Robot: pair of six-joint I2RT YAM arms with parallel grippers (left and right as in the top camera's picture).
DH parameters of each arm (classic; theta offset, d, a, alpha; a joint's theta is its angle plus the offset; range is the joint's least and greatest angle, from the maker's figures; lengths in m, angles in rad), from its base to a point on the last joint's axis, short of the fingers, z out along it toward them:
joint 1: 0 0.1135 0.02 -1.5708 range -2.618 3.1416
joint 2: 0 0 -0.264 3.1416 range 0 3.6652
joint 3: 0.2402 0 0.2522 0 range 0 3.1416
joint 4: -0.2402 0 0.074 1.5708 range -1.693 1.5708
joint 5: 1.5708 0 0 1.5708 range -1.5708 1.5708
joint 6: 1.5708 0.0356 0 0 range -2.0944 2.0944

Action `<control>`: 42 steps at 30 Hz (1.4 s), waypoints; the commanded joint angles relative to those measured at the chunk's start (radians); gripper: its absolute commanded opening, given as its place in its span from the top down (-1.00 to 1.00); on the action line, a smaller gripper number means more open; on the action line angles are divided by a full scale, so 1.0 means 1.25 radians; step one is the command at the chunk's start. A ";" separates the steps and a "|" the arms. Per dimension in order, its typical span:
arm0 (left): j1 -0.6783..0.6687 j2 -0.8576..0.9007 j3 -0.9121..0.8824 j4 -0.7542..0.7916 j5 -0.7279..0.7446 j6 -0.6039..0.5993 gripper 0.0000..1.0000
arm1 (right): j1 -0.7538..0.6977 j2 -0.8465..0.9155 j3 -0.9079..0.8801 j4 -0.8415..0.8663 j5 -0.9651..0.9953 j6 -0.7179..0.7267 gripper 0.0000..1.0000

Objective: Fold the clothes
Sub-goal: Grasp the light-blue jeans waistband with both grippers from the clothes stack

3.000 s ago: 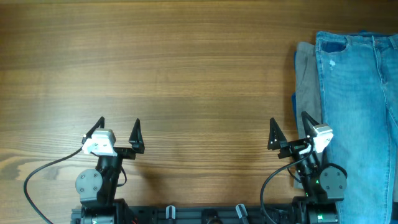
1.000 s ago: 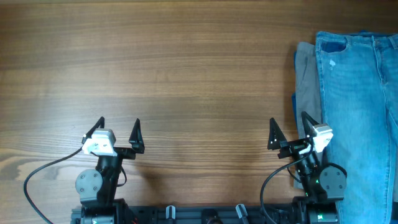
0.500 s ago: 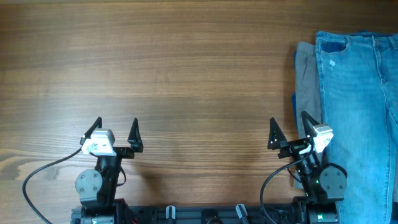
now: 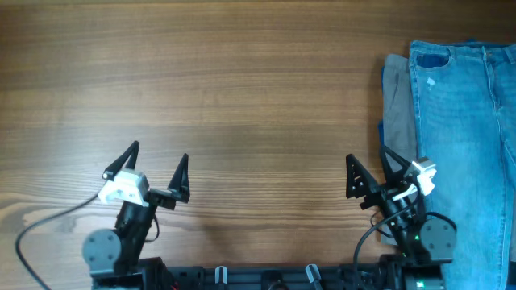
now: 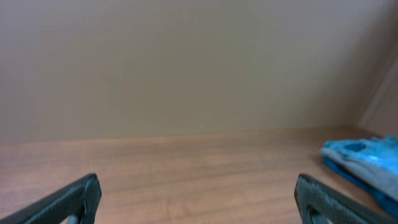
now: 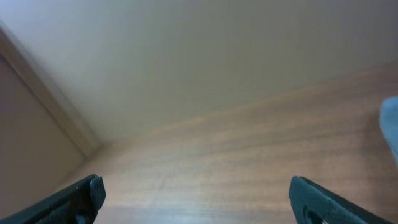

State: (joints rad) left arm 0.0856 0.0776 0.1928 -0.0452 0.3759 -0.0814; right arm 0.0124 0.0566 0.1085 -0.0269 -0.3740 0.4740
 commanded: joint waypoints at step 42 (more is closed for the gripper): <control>-0.004 0.898 0.935 -0.659 -0.005 -0.005 -0.96 | -0.237 1.677 1.161 -0.500 0.247 -0.295 0.25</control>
State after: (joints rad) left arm 0.0849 1.2007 1.3403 -0.8738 0.3504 -0.0917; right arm -0.3107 2.1338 1.5990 -0.6632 -0.0784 0.1333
